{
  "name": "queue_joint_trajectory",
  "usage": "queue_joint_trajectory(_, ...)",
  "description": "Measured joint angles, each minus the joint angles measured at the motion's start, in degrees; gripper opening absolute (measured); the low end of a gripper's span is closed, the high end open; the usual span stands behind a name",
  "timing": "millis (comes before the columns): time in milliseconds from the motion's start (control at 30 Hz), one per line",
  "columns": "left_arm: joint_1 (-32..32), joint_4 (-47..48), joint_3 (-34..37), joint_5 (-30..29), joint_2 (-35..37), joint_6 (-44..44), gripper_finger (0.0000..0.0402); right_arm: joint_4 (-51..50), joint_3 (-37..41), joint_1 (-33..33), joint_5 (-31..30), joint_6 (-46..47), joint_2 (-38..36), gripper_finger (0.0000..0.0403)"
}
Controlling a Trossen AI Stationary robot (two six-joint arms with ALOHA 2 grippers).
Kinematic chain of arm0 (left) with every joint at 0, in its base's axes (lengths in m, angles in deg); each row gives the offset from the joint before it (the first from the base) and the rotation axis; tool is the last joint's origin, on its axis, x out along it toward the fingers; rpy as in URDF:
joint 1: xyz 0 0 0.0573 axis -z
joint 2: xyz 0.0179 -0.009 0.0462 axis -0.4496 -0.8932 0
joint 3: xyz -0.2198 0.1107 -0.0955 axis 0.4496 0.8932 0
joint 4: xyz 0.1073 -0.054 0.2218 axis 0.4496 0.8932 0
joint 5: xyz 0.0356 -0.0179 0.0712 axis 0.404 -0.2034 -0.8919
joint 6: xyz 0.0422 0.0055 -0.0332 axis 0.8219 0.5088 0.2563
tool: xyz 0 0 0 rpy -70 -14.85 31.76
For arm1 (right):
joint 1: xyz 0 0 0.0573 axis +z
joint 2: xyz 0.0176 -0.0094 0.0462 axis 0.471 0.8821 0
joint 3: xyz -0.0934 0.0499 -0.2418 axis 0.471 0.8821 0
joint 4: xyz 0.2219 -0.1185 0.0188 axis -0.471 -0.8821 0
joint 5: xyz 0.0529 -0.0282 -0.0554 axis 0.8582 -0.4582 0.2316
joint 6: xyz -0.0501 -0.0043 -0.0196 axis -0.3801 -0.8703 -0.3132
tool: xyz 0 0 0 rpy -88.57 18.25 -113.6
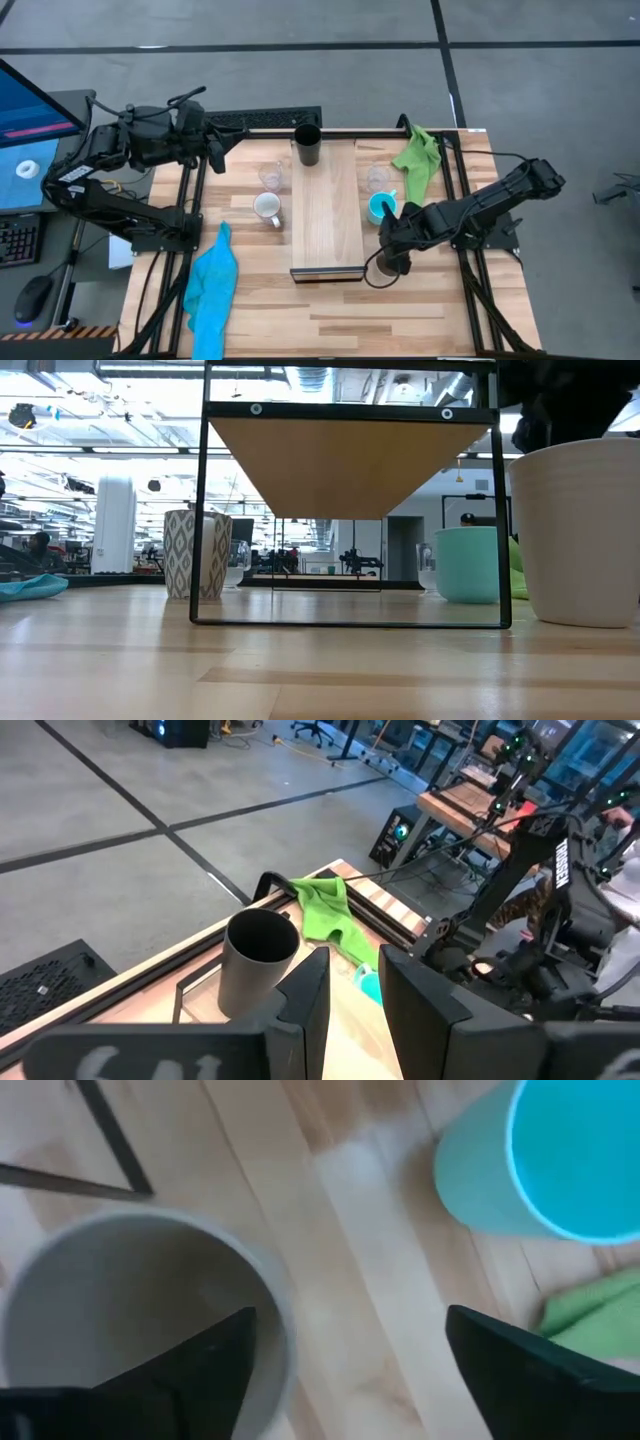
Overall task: Stack small to large cups/mugs on shelf
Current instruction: Put the white cup on the shelf
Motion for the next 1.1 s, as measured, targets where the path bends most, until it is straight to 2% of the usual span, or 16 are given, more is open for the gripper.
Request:
queue_joint_trajectory(767,0.0,0.0,0.0,-0.2,0.3,0.0,0.008,-0.1,-0.1,0.0,4.6,-1.4,0.0,0.0019)
queue_joint_trajectory(900,0.0,0.0,0.0,-0.1,0.3,0.1,0.008,-0.4,-0.3,0.0,4.9,-0.1,-2.7,0.0015)
queue_joint_trajectory(1100,0.0,-0.1,0.0,-0.2,0.4,0.4,0.008,-1.9,-1.6,0.0,4.6,3.8,-10.5,0.0008)
